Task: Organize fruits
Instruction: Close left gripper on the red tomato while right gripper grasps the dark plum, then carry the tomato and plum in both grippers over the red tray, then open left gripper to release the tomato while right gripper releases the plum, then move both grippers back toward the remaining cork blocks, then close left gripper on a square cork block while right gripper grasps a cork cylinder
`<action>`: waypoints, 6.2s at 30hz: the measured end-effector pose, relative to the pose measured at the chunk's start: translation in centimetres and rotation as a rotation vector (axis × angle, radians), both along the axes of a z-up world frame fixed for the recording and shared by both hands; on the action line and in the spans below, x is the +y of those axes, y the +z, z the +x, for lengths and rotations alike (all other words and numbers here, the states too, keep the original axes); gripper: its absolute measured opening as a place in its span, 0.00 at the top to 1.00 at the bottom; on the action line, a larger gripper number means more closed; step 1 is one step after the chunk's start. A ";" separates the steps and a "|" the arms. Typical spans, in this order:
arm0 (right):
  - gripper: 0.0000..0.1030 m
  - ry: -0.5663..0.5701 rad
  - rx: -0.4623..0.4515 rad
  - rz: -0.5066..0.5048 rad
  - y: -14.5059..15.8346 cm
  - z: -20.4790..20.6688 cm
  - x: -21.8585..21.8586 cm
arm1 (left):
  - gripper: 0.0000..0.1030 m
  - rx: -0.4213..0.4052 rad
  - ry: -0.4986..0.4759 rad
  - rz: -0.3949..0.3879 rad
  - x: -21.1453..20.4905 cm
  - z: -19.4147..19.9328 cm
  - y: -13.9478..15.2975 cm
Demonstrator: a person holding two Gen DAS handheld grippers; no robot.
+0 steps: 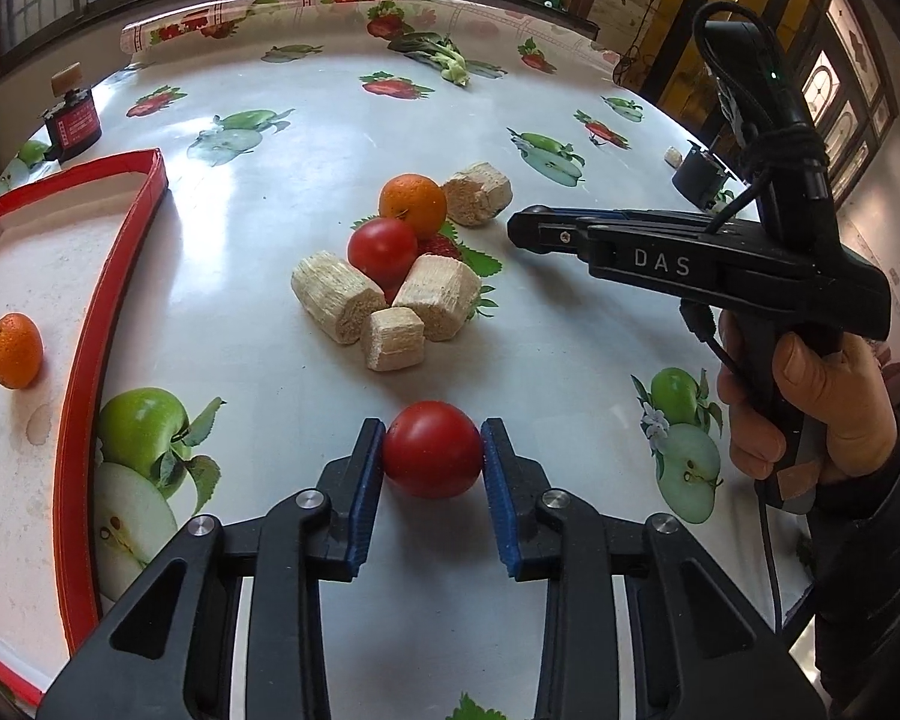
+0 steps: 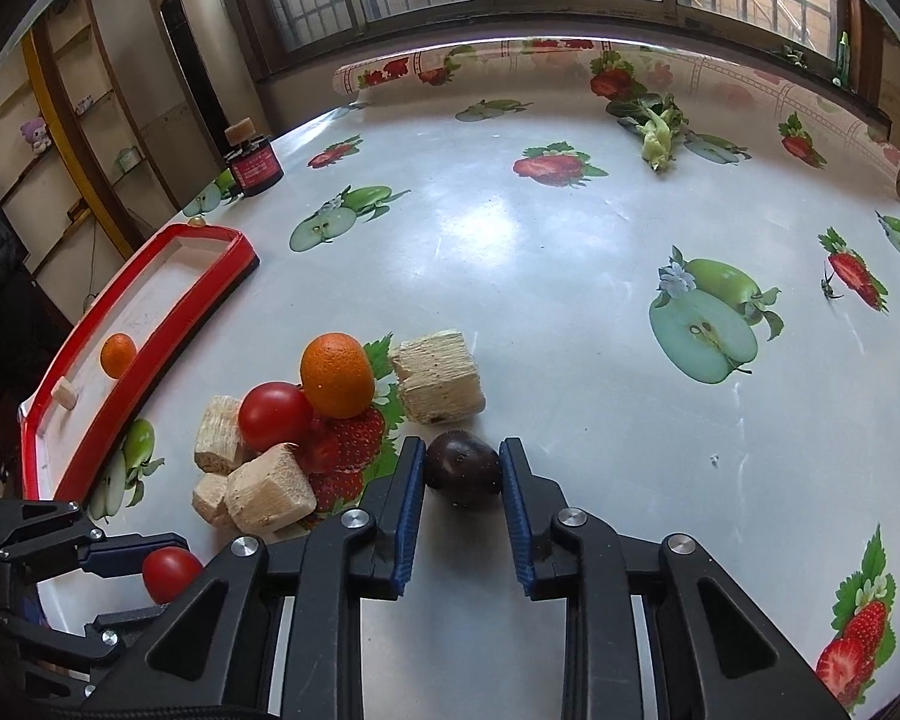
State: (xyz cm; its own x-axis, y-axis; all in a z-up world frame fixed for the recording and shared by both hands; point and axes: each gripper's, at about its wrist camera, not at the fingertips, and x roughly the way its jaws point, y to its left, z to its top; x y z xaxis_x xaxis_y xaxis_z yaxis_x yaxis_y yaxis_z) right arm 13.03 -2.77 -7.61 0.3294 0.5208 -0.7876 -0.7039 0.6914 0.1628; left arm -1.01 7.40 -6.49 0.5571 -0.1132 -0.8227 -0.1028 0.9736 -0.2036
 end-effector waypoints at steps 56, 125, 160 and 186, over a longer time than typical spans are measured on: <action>0.75 0.292 -0.019 0.131 6.8 -9.5 12.5 | 0.71 -0.107 0.405 0.096 17.0 -9.2 5.4; 0.47 0.247 -0.038 0.117 6.9 -7.9 11.5 | 0.44 -0.057 0.425 0.103 16.8 -6.2 6.1; 0.45 -0.063 -0.021 0.110 4.7 -4.2 -7.2 | 0.44 0.012 0.145 0.115 4.2 1.0 2.9; 0.50 -0.002 -0.004 0.031 1.1 1.3 1.3 | 0.78 0.023 0.001 0.014 1.6 4.3 -0.7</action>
State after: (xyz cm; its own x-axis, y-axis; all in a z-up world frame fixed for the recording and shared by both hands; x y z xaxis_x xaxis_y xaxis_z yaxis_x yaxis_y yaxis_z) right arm 14.29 -1.49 -6.47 0.3337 0.5441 -0.7698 -0.7034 0.6874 0.1809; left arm 3.30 8.99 -7.15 0.5379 -0.1010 -0.8369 -0.1078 0.9764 -0.1872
